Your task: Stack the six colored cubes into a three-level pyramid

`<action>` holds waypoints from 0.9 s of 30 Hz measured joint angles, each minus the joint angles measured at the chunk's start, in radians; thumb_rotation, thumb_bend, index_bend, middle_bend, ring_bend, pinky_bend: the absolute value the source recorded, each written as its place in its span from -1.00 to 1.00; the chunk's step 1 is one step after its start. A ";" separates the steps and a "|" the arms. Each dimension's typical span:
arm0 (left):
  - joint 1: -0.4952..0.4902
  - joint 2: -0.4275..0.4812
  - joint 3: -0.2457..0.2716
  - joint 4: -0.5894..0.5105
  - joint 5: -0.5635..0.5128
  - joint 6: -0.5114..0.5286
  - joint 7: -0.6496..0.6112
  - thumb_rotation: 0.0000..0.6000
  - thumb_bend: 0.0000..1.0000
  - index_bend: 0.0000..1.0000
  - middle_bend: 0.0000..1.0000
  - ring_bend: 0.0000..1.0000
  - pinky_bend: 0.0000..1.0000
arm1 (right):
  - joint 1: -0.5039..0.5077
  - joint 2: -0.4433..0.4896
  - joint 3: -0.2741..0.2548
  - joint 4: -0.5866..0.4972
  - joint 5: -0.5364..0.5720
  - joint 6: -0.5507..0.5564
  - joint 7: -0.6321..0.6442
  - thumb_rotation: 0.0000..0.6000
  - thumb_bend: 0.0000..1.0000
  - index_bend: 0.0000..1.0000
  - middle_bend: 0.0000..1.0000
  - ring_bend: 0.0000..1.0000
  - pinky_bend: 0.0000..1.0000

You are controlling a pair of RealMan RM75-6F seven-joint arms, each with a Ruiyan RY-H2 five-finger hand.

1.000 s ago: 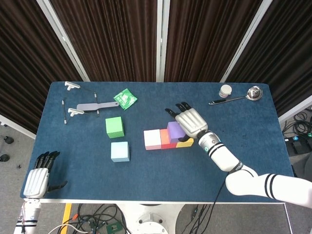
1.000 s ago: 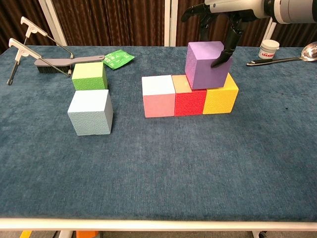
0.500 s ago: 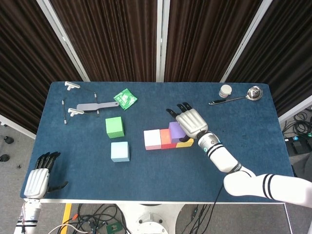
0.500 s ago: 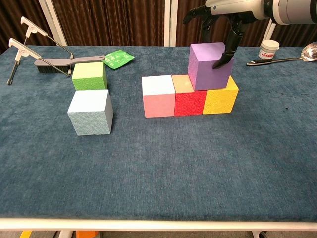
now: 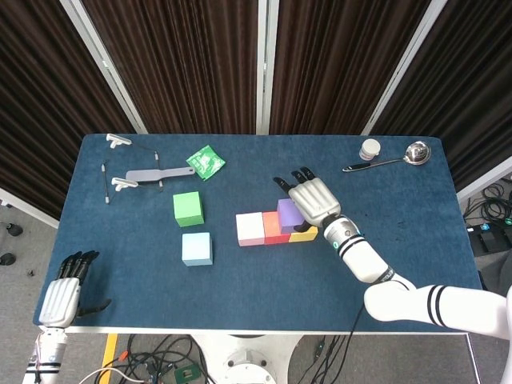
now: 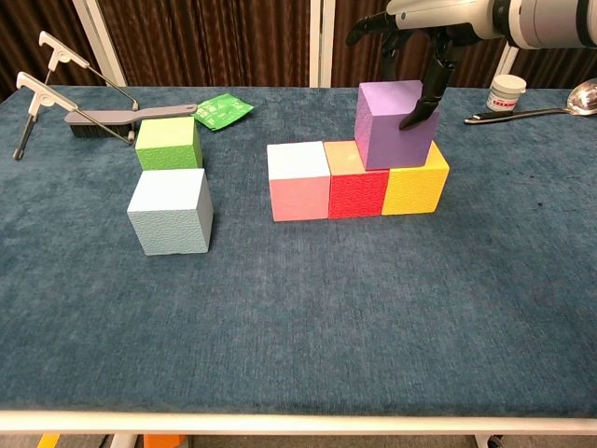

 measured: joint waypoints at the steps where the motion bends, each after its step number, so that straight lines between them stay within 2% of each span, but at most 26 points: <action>1: 0.000 -0.001 0.000 0.001 0.001 0.000 0.000 1.00 -0.92 -0.76 -0.82 -1.00 -1.00 | 0.000 0.001 0.001 -0.003 0.002 -0.001 0.003 1.00 -0.80 -1.00 -0.04 -0.85 -1.00; 27: 0.001 -0.004 0.005 0.011 0.007 -0.001 -0.015 1.00 -0.92 -0.75 -0.83 -1.00 -1.00 | 0.025 -0.006 -0.009 -0.012 0.050 0.012 -0.022 1.00 -0.80 -1.00 -0.04 -0.85 -1.00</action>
